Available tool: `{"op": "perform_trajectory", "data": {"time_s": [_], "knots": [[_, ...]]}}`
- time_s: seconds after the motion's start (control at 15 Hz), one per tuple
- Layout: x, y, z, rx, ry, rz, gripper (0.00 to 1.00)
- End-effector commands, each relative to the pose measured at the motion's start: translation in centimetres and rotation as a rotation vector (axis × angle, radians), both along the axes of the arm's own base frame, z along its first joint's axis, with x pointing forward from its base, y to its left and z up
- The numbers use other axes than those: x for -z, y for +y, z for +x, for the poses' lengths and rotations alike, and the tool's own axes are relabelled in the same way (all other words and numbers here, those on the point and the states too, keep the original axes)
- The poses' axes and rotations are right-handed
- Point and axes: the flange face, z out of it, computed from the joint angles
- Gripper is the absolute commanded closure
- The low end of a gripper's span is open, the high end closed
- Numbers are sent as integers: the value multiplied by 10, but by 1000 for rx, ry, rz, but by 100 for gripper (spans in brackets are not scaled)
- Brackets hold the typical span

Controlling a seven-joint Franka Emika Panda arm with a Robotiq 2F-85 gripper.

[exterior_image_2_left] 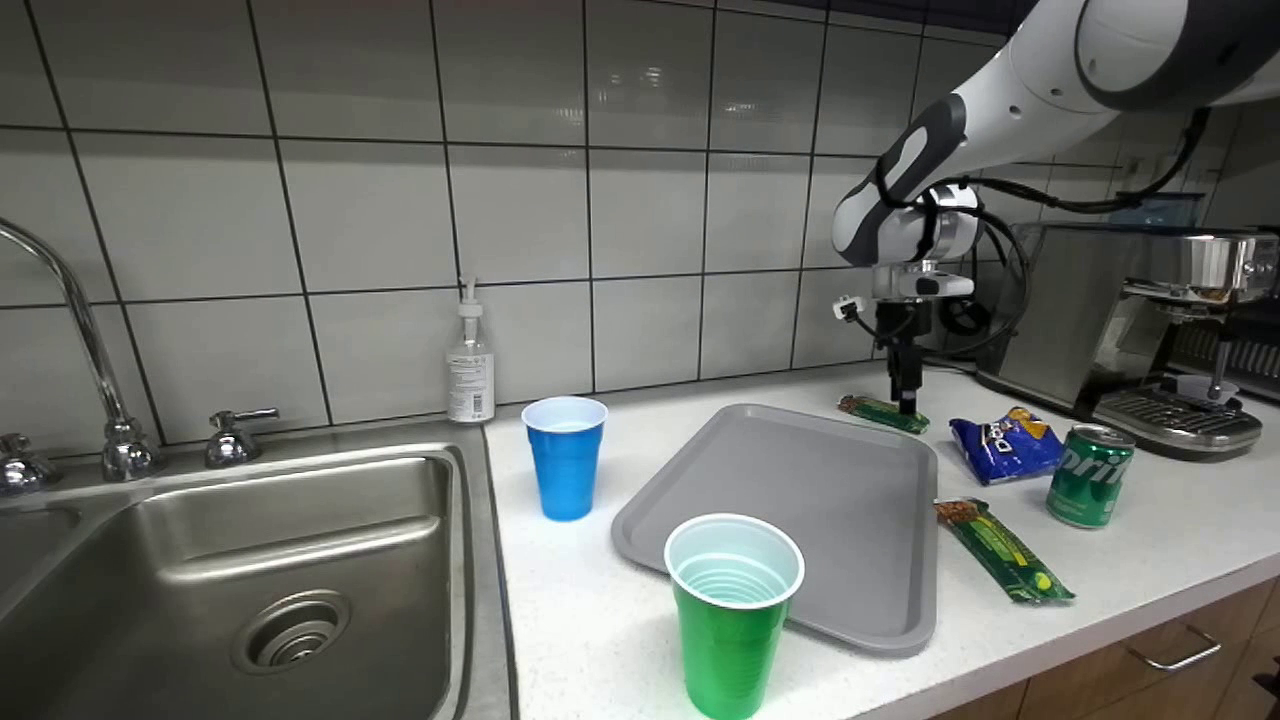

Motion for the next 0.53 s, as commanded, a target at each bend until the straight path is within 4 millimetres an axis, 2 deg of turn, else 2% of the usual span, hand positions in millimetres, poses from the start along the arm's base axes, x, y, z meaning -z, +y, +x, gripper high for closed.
{"op": "perform_trajectory", "data": {"time_s": [0.0,0.47], "knots": [[1,-1,11,70,-26,7,0],[7,1,16,114,-31,-6,0]]}}
